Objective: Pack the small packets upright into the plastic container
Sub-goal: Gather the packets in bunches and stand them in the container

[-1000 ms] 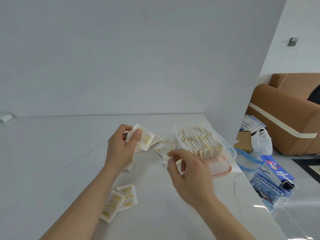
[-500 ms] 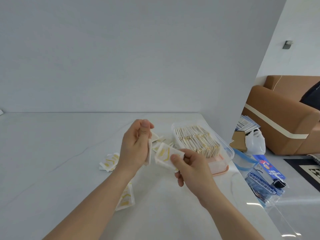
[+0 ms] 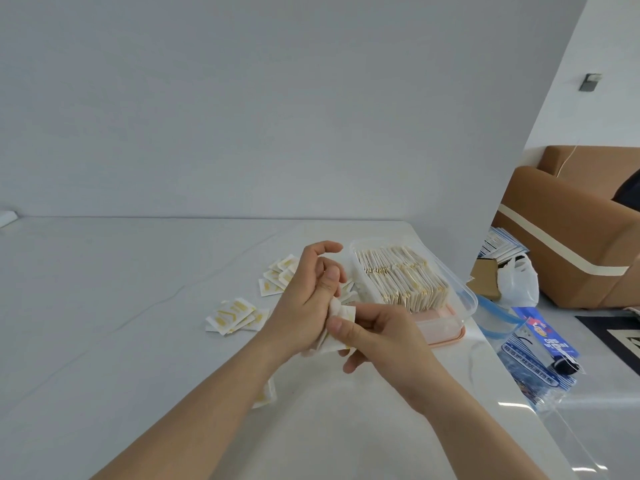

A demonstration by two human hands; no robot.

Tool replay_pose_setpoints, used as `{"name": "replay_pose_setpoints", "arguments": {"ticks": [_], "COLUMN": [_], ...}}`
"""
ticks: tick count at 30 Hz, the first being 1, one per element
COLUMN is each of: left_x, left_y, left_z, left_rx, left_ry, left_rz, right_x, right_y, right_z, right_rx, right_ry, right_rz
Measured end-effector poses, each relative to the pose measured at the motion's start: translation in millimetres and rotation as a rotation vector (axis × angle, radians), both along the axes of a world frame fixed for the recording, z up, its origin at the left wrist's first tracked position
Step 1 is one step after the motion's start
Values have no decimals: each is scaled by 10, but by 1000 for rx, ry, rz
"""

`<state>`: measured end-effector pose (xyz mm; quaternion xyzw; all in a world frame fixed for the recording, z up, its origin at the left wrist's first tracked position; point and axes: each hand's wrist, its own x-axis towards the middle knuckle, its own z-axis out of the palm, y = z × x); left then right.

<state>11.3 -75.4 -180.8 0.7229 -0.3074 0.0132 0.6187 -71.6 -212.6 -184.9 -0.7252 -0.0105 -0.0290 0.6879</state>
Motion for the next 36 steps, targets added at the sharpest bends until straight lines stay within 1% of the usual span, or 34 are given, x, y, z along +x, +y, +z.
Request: {"name": "replay_pose_setpoints", "arguments": {"ticks": [2,4,5,6,7,9,10,14,17,18,21,23,25,26,27,29,31,36], "left_x": [-17,-8,21,52,80,97,94,72,62,50,15,-4,-19,-31,-52,-70,-91,-37], "left_y": [-7,-9,9,35,77,144,167,142,101,90,55,42,23,13,3,-12,-16,13], "left_z": [12,37,41,60,83,130,146,143,104,99,81,54,32,23,28,45,83,51], "left_rx": [-6,-71,-70,-15,92,308,354,268,255,256,292,298,310,308,291,224,176,225], "left_ry": [13,165,237,273,260,166,136,137,131,129,66,42,28,26,34,83,140,153], "left_rz": [-11,-17,-25,-34,-51,-144,-184,-180,-188,-206,-273,-272,-264,-273,-283,-289,-288,-276], "right_x": [1,8,14,16,19,17,29,86,80,63,43,51,52,36,28,19,20,49], "right_y": [-12,-34,-52,-78,-103,-143,-149,-168,-145,-132,-118,-117,-110,-88,-69,-27,-40,-77], "right_z": [3,10,17,25,35,57,59,30,33,47,23,-11,-24,-6,-2,16,31,40], "right_rx": [-12,-14,-9,3,17,43,64,217,326,301,38,-87,-151,-148,-116,16,102,159], "right_ry": [2,10,13,13,12,11,6,-46,-80,-102,-240,-313,-343,-342,-329,-290,-278,-193], "right_rz": [-20,-63,-84,-103,-118,-156,-182,-383,-454,-465,-512,-510,-496,-473,-442,-363,-346,-390]}}
